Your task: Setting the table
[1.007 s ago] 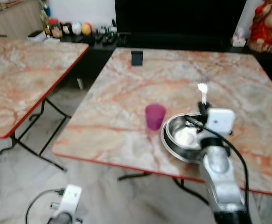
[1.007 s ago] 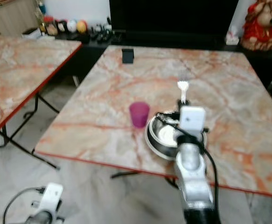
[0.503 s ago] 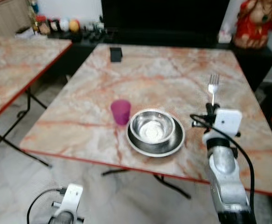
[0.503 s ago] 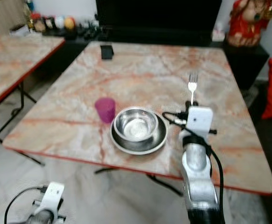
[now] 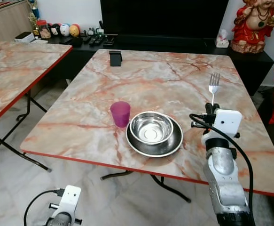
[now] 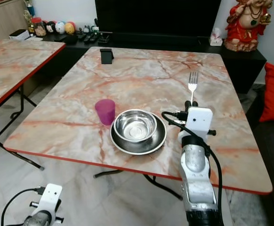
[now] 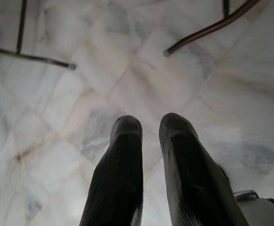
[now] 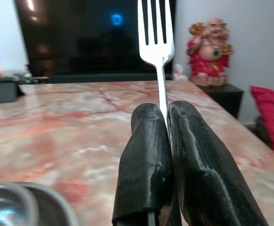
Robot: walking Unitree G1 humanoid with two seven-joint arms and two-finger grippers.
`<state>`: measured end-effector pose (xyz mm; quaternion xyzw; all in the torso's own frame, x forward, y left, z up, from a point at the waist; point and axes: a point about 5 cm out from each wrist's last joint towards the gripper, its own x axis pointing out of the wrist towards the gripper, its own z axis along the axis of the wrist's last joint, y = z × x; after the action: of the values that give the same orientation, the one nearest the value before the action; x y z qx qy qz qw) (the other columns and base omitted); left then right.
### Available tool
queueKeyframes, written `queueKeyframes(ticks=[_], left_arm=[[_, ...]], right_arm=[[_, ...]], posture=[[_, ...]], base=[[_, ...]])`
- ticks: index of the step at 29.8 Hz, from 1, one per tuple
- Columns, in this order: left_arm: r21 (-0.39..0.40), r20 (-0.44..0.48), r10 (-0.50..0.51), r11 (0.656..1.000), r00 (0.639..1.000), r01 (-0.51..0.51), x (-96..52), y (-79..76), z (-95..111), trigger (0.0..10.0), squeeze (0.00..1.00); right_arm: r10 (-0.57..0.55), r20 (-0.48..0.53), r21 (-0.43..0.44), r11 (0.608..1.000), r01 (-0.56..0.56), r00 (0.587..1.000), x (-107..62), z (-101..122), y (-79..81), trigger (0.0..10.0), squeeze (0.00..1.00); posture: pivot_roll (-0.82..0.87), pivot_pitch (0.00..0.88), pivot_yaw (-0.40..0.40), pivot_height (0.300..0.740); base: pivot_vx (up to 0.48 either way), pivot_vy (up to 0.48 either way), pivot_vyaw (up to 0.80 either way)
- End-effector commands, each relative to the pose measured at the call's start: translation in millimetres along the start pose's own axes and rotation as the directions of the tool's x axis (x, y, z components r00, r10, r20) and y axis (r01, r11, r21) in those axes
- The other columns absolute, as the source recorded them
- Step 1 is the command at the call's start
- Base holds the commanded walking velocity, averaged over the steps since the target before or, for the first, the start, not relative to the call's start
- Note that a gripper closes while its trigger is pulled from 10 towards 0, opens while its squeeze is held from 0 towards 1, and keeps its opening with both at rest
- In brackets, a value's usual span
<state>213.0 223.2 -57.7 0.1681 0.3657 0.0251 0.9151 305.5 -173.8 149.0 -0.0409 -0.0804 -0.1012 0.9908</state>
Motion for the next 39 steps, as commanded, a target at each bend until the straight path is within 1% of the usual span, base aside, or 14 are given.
queueKeyframes(ticks=[1, 12, 17, 18, 19, 20, 23, 25, 26, 27, 29, 31, 35, 39], left_arm=[[-0.015, 0.001, 0.010, 1.000, 1.000, -0.010, 0.1, 2.5, 0.1, 10.0, 0.00], [-0.014, 0.012, 0.016, 1.000, 1.000, -0.016, 0.8, 5.7, 2.7, 10.0, 0.00], [-0.013, 0.013, 0.017, 1.000, 1.000, -0.016, 0.8, 5.8, 2.9, 10.0, 0.00], [-0.012, 0.014, 0.016, 1.000, 1.000, -0.016, 0.8, 5.8, 2.9, 10.0, 0.00], [-0.012, 0.015, 0.016, 1.000, 1.000, -0.016, 0.8, 5.9, 2.9, 10.0, 0.00], [-0.012, 0.015, 0.016, 1.000, 1.000, -0.016, 0.8, 5.9, 2.9, 10.0, 0.00], [-0.011, 0.015, 0.016, 1.000, 1.000, -0.016, 0.9, 6.4, 3.0, 10.0, 0.00], [-0.010, 0.015, 0.016, 1.000, 1.000, -0.016, 0.9, 6.6, 3.1, 10.0, 0.00], [-0.009, 0.017, 0.016, 1.000, 1.000, -0.016, 1.0, 7.2, 3.5, 10.0, 0.00], [-0.009, 0.017, 0.016, 1.000, 1.000, -0.016, 1.0, 7.2, 3.5, 10.0, 0.00], [-0.006, 0.018, 0.017, 1.000, 1.000, -0.016, 0.9, 7.6, 3.4, 10.0, 0.00], [-0.005, 0.018, 0.017, 1.000, 1.000, -0.017, 0.9, 7.7, 3.3, 10.0, 0.00], [-0.004, 0.022, 0.017, 1.000, 1.000, -0.017, 1.1, 7.5, 4.2, 10.0, 0.00], [-0.002, 0.028, 0.017, 1.000, 0.999, -0.017, 1.5, 7.9, 6.0, 10.0, 0.00]], right_arm=[[-0.010, 0.002, 0.000, 1.000, 0.010, 1.000, 1.3, 1.7, -0.6, 10.0, 0.00], [-0.008, 0.002, 0.003, 1.000, 0.008, 1.000, 1.3, 1.1, 1.3, 10.0, 0.00], [-0.001, 0.000, -0.021, 1.000, 0.001, 1.000, 2.1, 1.1, 0.9, 10.0, 0.00], [-0.001, -0.004, -0.024, 1.000, 0.001, 1.000, 2.8, 0.7, -0.2, 10.0, 0.00], [-0.014, -0.027, -0.035, 0.999, 0.013, 1.000, 5.1, -0.5, -6.2, 10.0, 0.00], [-0.014, -0.027, -0.035, 0.999, 0.013, 1.000, 5.1, -0.5, -6.2, 10.0, 0.00], [-0.050, -0.102, -0.086, 0.995, 0.042, 0.994, 8.6, -6.0, -19.4, 10.0, 0.00], [-0.068, -0.143, -0.112, 0.992, 0.053, 0.987, 9.6, -9.7, -25.2, 10.0, 0.00], [-0.122, -0.206, -0.084, 0.991, 0.107, 0.971, 9.4, -14.9, -35.4, 10.0, 0.00], [-0.122, -0.206, -0.084, 0.991, 0.107, 0.971, 9.4, -14.9, -35.4, 10.0, 0.00], [-0.166, -0.279, -0.068, 0.986, 0.153, 0.946, 8.3, -21.5, -45.3, 10.0, 0.00], [-0.169, -0.330, -0.048, 0.986, 0.163, 0.929, 7.4, -26.3, -48.2, 10.0, 0.00], [-0.138, -0.421, 0.040, 0.985, 0.170, 0.896, 9.5, -33.4, -48.4, 10.0, 0.00], [-0.056, -0.486, 0.065, 0.993, 0.099, 0.872, 15.7, -34.5, -44.5, 10.0, 0.00]], posture=[[0.00, 0.000, 0.023, 0.740], [0.00, 0.000, 0.027, 0.740], [0.00, 0.000, 0.028, 0.740], [0.00, 0.000, 0.029, 0.740], [0.00, 0.000, 0.029, 0.740], [0.00, 0.000, 0.029, 0.740], [0.00, 0.000, 0.031, 0.740], [0.00, 0.000, 0.031, 0.740], [0.00, 0.000, 0.034, 0.740], [0.00, 0.000, 0.034, 0.740], [0.00, 0.000, 0.034, 0.740], [0.00, 0.000, 0.035, 0.740], [0.00, 0.000, 0.035, 0.740], [0.00, 0.000, 0.037, 0.740]], base=[[0.000, 0.000, -0.78], [0.000, 0.000, -0.75], [0.000, 0.000, 0.00], [0.000, 0.000, 0.00], [0.000, 0.000, 0.00], [0.000, 0.000, 0.00], [0.000, 0.000, 0.00], [0.000, 0.000, 0.00], [0.000, 0.000, 0.00], [0.000, 0.000, 0.00], [0.000, 0.000, 0.00], [0.000, 0.000, 0.00], [0.000, 0.000, 0.00], [0.000, 0.000, 0.00]])
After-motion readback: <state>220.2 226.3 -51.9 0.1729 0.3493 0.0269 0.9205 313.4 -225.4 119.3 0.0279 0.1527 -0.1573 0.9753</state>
